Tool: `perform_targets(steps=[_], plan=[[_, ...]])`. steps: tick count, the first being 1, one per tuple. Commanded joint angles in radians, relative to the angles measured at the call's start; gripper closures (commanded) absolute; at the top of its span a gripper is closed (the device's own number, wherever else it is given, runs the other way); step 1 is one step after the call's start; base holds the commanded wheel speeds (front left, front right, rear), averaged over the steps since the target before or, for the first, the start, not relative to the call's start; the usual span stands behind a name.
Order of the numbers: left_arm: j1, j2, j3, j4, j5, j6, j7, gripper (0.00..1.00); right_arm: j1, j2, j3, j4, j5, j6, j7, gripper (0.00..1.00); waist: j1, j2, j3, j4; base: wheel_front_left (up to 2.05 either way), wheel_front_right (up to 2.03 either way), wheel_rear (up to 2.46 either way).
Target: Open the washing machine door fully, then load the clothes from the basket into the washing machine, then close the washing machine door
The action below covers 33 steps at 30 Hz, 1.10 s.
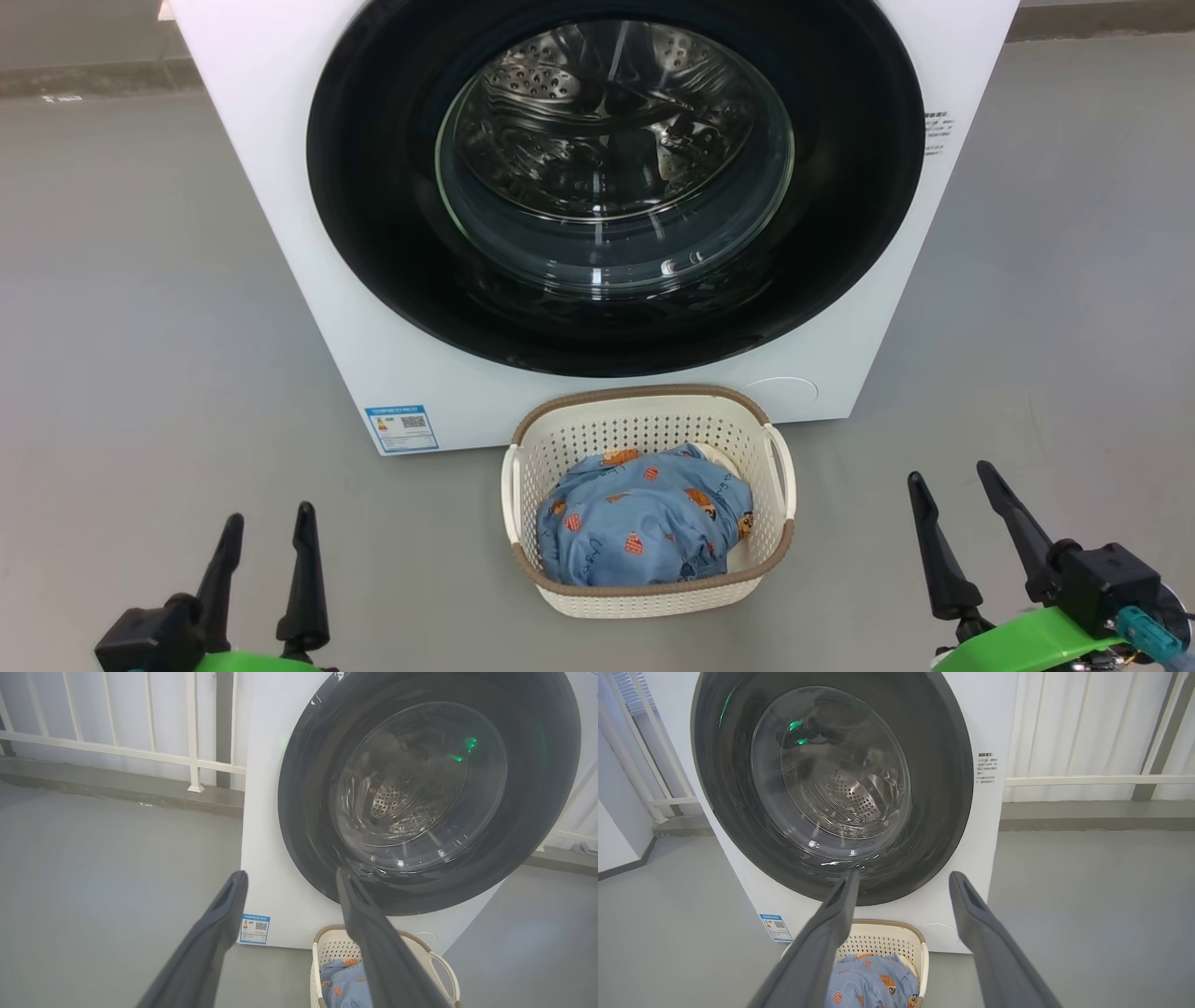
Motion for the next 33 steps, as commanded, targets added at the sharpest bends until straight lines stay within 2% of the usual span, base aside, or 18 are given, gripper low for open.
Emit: perform_targets(steps=[1,33], plan=[[-0.046,0.018,0.028,-0.032,0.027,-0.003,-0.014,0.0,-0.015,-0.014,0.031,-0.032,-0.031,0.002,-0.014,0.0,0.0,0.0,0.0,0.001,0.0,0.0,0.0],[-0.046,0.018,0.031,-0.043,0.036,-0.003,-0.014,0.0,-0.02,-0.008,0.018,-0.005,-0.039,0.002,-0.014,0.0,0.0,0.0,-0.002,-0.003,0.0,0.0,0.0]])
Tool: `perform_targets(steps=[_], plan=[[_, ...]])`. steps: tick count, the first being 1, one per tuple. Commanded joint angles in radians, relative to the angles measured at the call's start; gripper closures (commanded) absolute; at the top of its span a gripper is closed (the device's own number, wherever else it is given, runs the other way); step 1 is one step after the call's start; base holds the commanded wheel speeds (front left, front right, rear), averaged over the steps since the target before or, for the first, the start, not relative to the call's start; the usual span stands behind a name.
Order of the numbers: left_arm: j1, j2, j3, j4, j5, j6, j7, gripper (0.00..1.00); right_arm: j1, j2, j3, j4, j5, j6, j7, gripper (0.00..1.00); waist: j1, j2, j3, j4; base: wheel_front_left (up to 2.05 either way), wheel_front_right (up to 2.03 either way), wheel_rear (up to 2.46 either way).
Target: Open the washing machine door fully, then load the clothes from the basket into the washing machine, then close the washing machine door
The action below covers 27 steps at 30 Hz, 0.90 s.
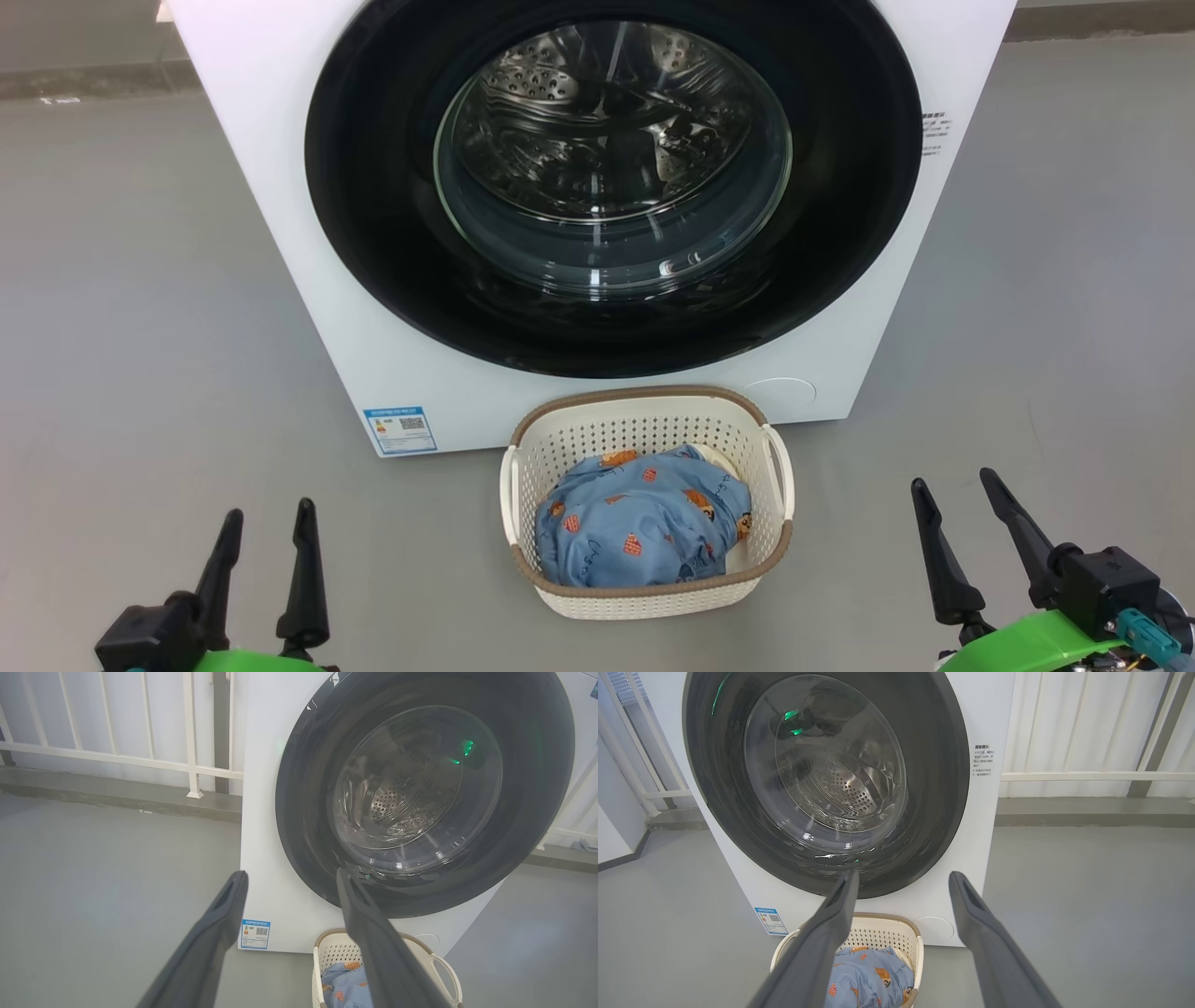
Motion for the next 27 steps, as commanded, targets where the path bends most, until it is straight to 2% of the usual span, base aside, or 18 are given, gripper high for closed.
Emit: perform_targets(steps=[1,20,27], plan=[[-0.045,0.016,0.031,-0.03,0.01,-0.003,-0.011,0.0,-0.019,-0.009,0.029,-0.024,-0.009,0.002,-0.012,0.0,0.0,0.0,-0.002,-0.002,0.0,0.0,0.0],[-0.044,0.016,0.035,-0.037,0.007,-0.003,-0.011,0.0,-0.018,-0.008,0.032,-0.026,-0.007,0.002,-0.012,0.0,0.0,0.0,-0.003,-0.005,0.0,0.0,-0.01],[-0.043,0.016,0.039,-0.039,0.01,-0.003,-0.011,0.0,-0.018,-0.007,0.031,-0.027,-0.007,0.002,-0.012,0.0,0.0,0.0,-0.004,-0.006,0.37,0.37,-0.74]])
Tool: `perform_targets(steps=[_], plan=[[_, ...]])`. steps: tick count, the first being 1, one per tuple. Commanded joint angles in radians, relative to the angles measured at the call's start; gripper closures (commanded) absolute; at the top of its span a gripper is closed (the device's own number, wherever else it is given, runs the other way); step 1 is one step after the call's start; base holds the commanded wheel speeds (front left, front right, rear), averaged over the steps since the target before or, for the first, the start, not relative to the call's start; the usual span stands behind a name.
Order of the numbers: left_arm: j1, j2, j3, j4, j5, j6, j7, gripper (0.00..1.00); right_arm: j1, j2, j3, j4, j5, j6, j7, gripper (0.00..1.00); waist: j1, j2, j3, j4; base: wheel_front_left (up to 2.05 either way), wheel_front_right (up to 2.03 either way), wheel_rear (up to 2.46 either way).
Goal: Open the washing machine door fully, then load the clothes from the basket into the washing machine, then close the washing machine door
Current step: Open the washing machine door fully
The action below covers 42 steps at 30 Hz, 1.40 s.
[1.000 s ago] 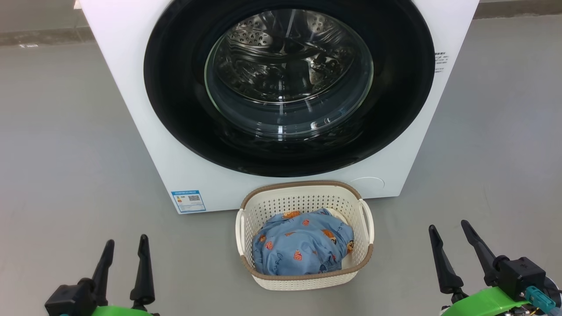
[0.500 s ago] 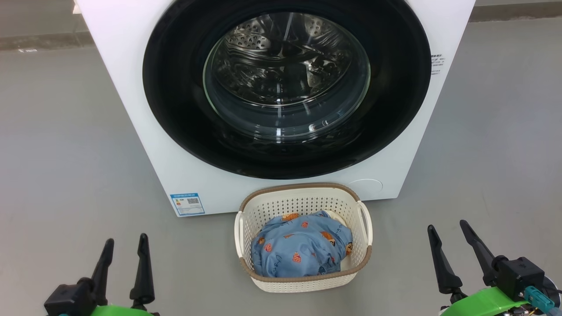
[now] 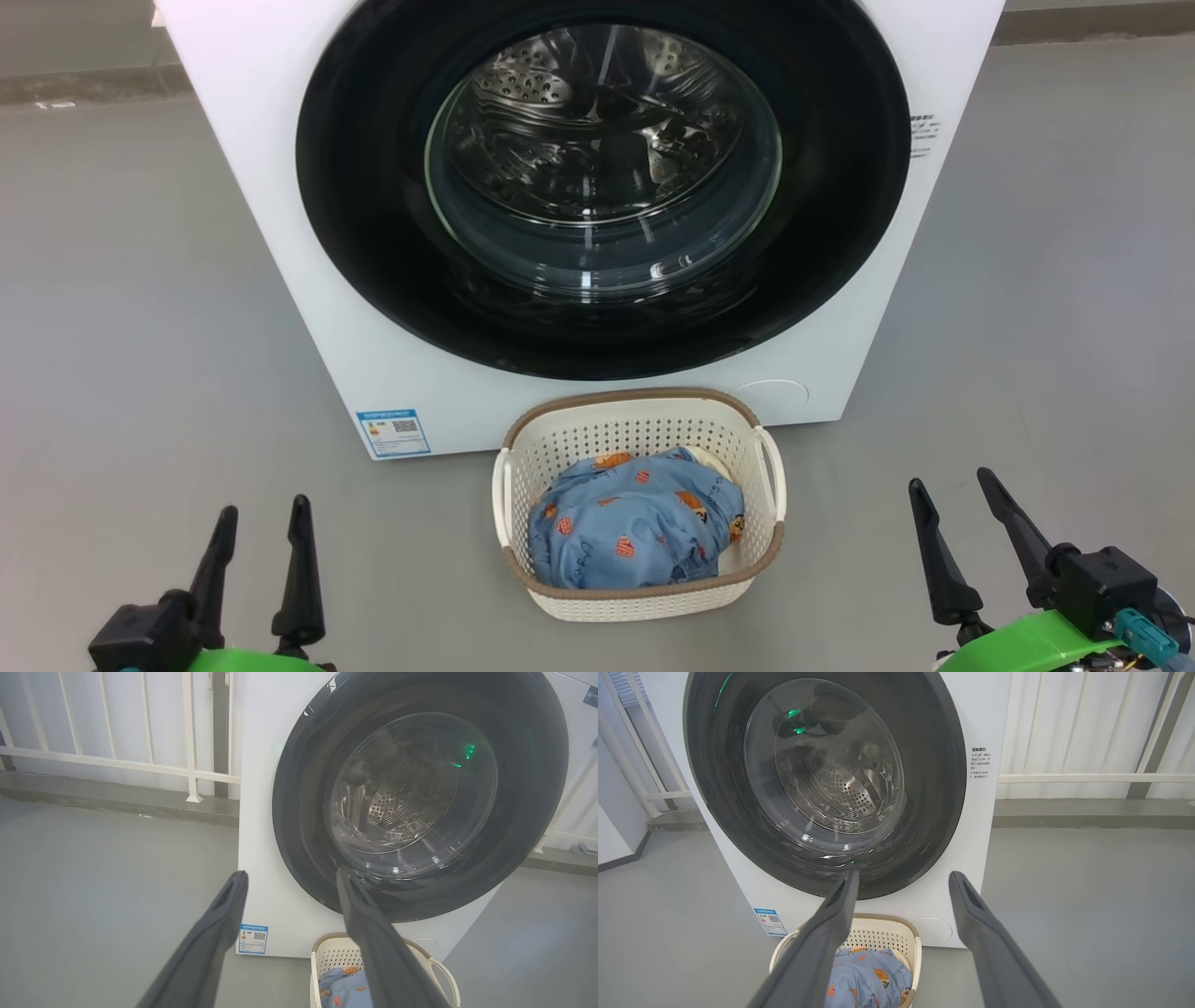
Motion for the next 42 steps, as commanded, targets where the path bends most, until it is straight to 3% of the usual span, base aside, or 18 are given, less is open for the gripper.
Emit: perform_targets(steps=[1,27,42], plan=[[-0.043,0.015,0.034,-0.028,0.01,-0.003,-0.011,0.0,-0.017,-0.008,0.026,-0.025,-0.007,0.002,-0.012,0.0,-0.0001,0.0,-0.001,0.0,0.69,0.69,-1.37],[-0.047,0.015,0.046,-0.043,-0.022,-0.003,-0.011,0.0,-0.019,-0.009,0.027,-0.026,-0.003,0.002,-0.012,0.0,-0.0001,0.0,0.007,-0.002,1.1,1.1,-2.21],[-0.048,0.015,0.042,-0.031,-0.021,-0.003,-0.011,0.0,-0.02,-0.008,0.027,-0.024,-0.001,0.002,-0.012,0.0,-0.0001,0.0,0.009,-0.005,0.25,0.25,-0.49]])
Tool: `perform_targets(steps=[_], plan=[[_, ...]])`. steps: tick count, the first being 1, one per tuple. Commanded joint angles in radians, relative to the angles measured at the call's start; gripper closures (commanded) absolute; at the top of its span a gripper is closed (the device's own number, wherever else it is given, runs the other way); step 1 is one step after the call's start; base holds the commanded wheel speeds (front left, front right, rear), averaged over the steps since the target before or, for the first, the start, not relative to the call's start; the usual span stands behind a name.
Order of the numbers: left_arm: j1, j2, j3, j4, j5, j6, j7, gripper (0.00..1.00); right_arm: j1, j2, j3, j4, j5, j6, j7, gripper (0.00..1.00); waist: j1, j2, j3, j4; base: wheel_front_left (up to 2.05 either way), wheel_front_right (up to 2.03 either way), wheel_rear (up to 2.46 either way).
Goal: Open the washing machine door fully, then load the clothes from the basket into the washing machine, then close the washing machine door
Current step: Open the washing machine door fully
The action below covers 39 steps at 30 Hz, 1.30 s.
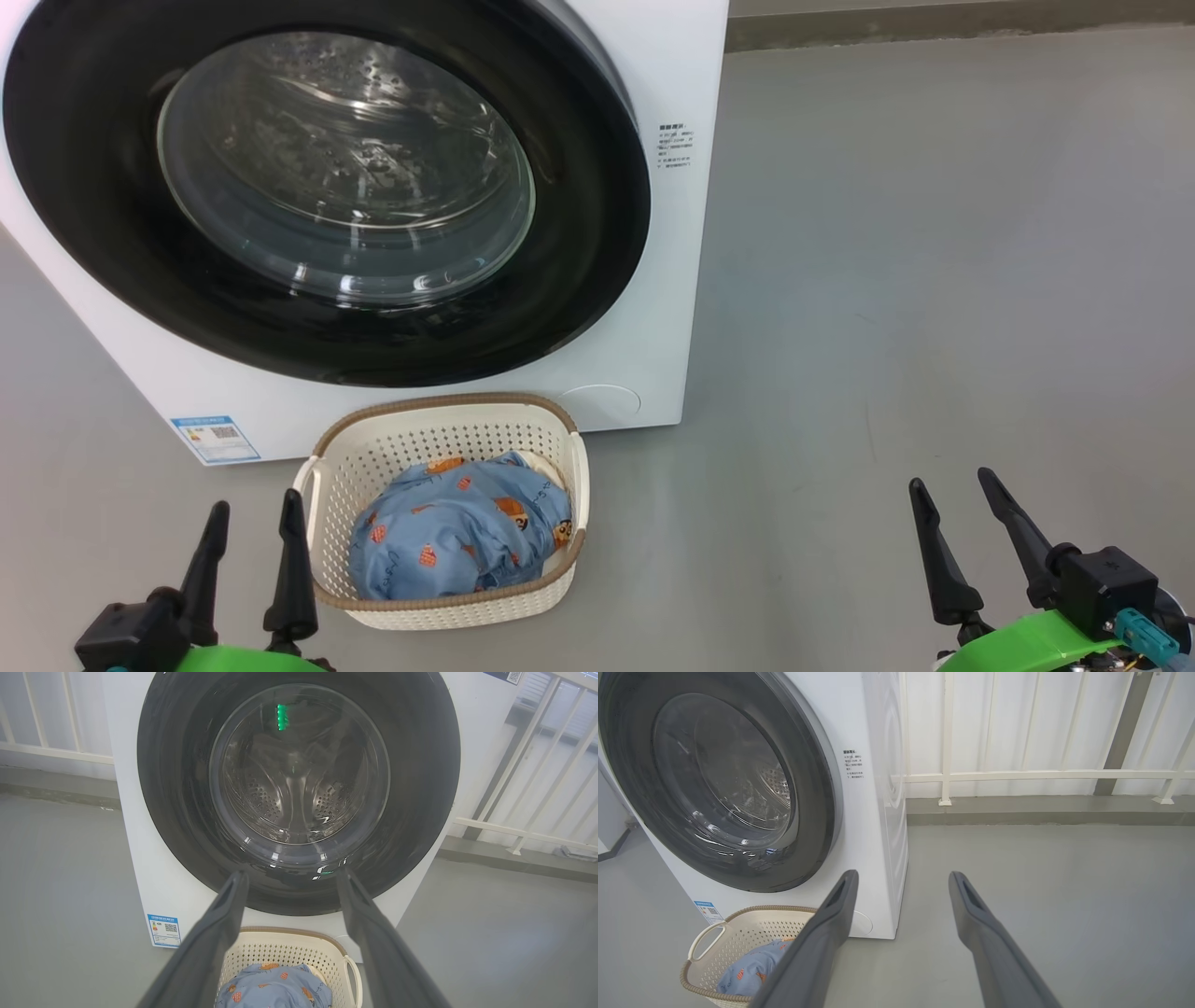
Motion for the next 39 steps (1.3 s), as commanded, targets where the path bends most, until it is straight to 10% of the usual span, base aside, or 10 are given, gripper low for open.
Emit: perform_targets(steps=[1,14,15,17,18,39], plan=[[-0.045,0.013,0.033,-0.02,-0.001,-0.002,-0.01,0.0,-0.02,-0.008,0.028,-0.024,-0.001,0.002,-0.012,0.0,0.0,0.0,-0.001,0.0,0.0,0.0,0.0],[-0.041,0.013,0.034,-0.021,0.001,-0.002,-0.01,0.0,-0.017,-0.004,0.03,-0.028,-0.001,0.002,-0.012,0.0,0.0,0.0,-0.003,0.002,0.0,0.0,0.0],[-0.04,0.013,0.033,-0.02,0.001,-0.002,-0.01,0.0,-0.017,-0.004,0.03,-0.028,-0.001,0.002,-0.012,0.09,0.0,0.0,-0.003,0.002,0.0,0.0,0.0],[-0.04,0.013,0.031,-0.02,0.001,-0.002,-0.01,0.0,-0.017,-0.004,0.031,-0.029,0.005,0.002,-0.012,0.93,0.0,0.0,-0.003,0.002,0.0,0.0,0.0],[-0.04,0.013,0.031,-0.02,0.001,-0.002,-0.01,0.0,-0.017,-0.003,0.033,-0.027,0.011,0.002,-0.012,1.0,0.0,0.0,-0.003,0.002,0.0,0.0,0.0],[-0.035,0.013,0.036,-0.025,-0.001,-0.002,-0.01,0.0,-0.019,-0.016,0.054,-0.016,0.024,0.002,-0.012,1.0,0.0,0.0,-0.009,-0.002,0.0,0.0,0.0]])
